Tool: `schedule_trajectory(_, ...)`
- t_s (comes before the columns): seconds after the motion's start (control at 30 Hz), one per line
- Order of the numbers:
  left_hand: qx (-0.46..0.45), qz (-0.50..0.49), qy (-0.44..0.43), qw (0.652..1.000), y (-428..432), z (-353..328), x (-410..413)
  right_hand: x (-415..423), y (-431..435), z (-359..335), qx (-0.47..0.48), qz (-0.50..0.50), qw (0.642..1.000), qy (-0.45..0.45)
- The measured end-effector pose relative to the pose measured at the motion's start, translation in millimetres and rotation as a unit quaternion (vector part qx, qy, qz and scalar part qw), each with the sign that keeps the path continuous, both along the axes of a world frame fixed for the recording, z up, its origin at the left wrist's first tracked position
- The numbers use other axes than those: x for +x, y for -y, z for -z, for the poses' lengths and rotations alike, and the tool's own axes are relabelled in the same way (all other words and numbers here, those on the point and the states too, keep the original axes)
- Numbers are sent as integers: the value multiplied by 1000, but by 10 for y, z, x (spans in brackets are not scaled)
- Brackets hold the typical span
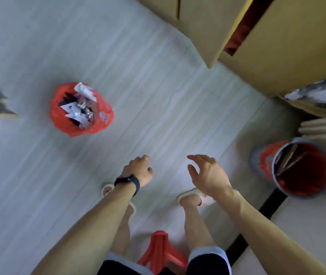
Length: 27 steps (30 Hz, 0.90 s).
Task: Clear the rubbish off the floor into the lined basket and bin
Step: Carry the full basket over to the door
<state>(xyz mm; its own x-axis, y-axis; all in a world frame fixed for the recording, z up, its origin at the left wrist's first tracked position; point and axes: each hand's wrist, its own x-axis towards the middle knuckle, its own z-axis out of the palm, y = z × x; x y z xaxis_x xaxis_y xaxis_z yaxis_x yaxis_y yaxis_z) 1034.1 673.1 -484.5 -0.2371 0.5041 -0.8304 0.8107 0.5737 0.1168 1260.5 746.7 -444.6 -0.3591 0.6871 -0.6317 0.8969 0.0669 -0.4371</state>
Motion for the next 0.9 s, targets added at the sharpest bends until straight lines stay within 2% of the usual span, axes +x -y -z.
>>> schedule_trajectory(0.1, 24, -64, 14, 998, 462, 69, -750, -937, 306, 119, 20, -45, 999, 1)
schedule_trajectory(0.23, 53, -122, 20, 991, 1013, 90, -1605, -1937, 714, 270, -9, -109, 994, 27)
schedule_trajectory(0.57, 59, -257, -37, 964, 2264, 119, -3756, -4140, 1329, 477, -36, -221, 974, 30)
schedule_trajectory(0.77, 53, -319, -28, 946, 2430, 398, -4490, -5074, 1349, 777, -48, -261, 964, 33)
schedule_trajectory(0.9, 60, -321, -40, 944, 2330, 727, -5010, -5770, 1264, 1093, -45, -287, 957, 11)
